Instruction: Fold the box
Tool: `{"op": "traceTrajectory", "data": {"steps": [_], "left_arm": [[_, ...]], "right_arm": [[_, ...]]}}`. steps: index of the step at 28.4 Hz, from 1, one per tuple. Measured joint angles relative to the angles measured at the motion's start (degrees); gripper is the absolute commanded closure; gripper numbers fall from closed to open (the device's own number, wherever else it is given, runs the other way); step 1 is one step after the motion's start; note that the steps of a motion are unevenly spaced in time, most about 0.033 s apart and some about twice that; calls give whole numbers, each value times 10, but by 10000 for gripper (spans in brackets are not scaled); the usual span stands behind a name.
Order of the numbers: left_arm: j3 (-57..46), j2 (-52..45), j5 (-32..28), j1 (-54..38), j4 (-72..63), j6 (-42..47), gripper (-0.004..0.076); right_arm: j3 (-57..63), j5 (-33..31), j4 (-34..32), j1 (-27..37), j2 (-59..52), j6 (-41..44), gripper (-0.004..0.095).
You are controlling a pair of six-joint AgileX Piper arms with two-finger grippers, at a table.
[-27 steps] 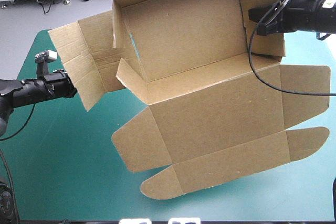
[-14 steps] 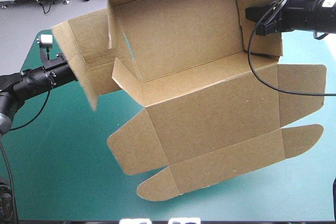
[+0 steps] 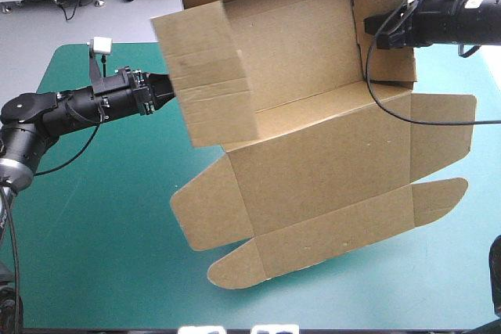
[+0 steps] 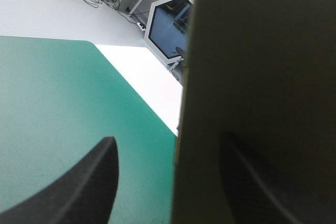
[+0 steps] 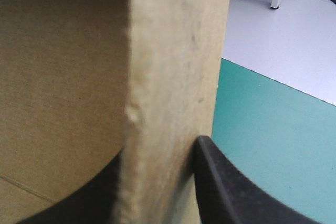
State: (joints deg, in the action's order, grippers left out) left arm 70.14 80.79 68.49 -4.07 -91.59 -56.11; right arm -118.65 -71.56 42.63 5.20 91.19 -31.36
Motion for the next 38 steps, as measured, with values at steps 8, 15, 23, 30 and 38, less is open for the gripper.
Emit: {"op": "traceTrajectory", "data": {"steps": [8,15,23,30,38], "left_arm": [[16,-22,2,1,-3,17,258],[17,-35,5,2,-4,23,258],[19,-54,7,3,13,34,258],[19,-60,6,4,30,36,260],[19,-91,-133,5,144,77,291]], "right_arm": [[1,0,-3,-2,28,1,926],[1,0,-18,-29,35,1,926],[1,1,-30,-47,44,3,925],[1,3,-33,-53,45,24,925],[1,66,-127,-145,46,94,924]]}}
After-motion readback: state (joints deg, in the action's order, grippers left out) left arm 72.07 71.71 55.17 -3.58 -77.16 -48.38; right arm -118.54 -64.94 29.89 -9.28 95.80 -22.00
